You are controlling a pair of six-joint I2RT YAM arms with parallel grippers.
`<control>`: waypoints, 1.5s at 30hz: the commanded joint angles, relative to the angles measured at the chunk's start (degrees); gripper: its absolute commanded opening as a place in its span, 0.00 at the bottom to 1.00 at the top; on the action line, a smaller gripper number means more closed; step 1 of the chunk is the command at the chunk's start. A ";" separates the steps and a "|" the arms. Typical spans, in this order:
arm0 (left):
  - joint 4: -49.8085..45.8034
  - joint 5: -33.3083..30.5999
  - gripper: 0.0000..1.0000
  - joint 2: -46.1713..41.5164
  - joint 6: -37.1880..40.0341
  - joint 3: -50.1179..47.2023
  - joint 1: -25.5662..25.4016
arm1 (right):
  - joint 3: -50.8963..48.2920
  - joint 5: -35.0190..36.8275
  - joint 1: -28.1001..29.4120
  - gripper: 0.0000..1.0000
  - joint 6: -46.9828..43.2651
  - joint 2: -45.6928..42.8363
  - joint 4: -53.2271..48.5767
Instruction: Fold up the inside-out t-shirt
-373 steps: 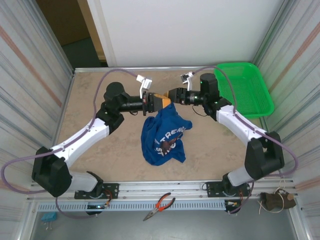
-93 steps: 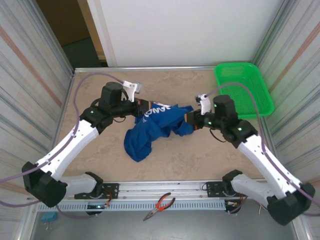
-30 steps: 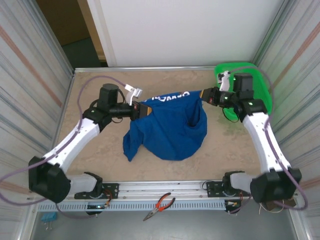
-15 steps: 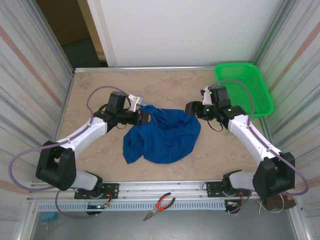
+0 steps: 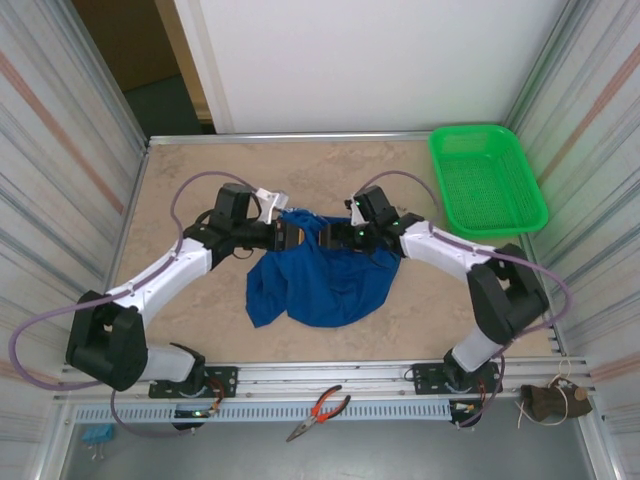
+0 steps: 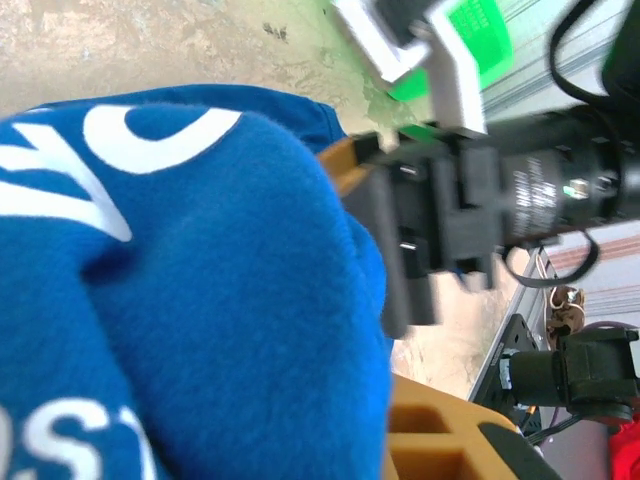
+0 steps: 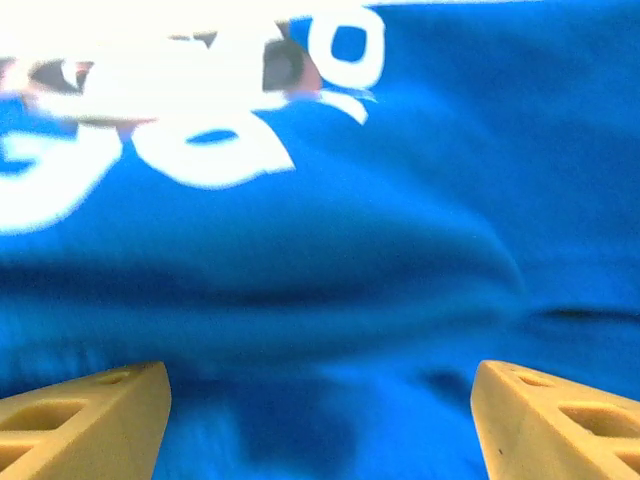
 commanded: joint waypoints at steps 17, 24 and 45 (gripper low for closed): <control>-2.76 -12.13 0.61 -3.34 1.35 -2.49 4.73 | -10.81 -1.24 -4.72 0.00 -7.07 -23.73 -7.94; -4.02 -25.31 0.72 -9.73 1.45 -0.80 -5.04 | -10.05 -1.62 -3.61 0.00 -6.98 -30.40 -12.57; -1.59 -32.66 0.79 5.45 12.14 8.45 -16.14 | -10.63 0.77 -1.90 0.00 -7.07 -36.52 -16.53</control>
